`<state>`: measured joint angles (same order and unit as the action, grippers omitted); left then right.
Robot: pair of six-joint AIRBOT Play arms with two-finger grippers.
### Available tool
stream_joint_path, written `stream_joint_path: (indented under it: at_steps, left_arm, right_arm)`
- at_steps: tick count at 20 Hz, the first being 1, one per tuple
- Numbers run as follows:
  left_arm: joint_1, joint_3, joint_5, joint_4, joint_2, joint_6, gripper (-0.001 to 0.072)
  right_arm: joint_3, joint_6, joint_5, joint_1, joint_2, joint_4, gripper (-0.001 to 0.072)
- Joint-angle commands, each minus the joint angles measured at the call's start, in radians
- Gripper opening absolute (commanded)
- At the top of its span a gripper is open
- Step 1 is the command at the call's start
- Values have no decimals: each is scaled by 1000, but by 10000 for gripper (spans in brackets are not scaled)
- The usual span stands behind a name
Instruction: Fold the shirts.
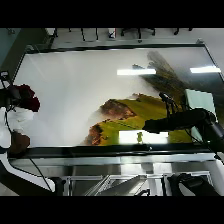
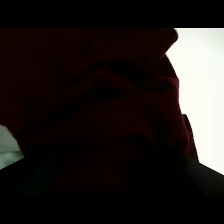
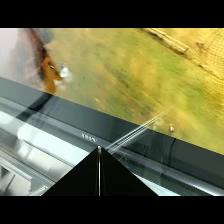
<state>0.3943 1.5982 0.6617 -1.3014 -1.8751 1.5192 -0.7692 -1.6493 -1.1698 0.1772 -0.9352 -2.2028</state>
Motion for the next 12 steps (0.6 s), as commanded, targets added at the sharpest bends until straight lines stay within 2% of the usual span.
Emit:
stream_joint_path:
  at_steps: [1, 2, 3, 7, 10, 12]
  left_arm:
    - [9, 119, 114, 2, -143, 11, 665]
    - [9, 151, 163, 2, -161, 10, 384]
    - [8, 185, 220, 1, -171, 19, 25]
    - [-13, 328, 360, -42, -134, 23, 17]
    - [-73, 446, 410, -185, -35, 25, 16]
    - [-159, 468, 410, -201, 83, 26, 17]
  right_arm:
    - [0, 0, 0, 1, 0, 0, 24]
    - [0, 0, -1, 1, 0, 0, 24]
    - [0, 0, -1, 1, 0, 0, 24]
    - [0, 0, -1, 1, 0, 0, 24]
    - [0, 0, 3, 1, 0, 0, 24]
    - [0, 0, 7, 1, 0, -1, 24]
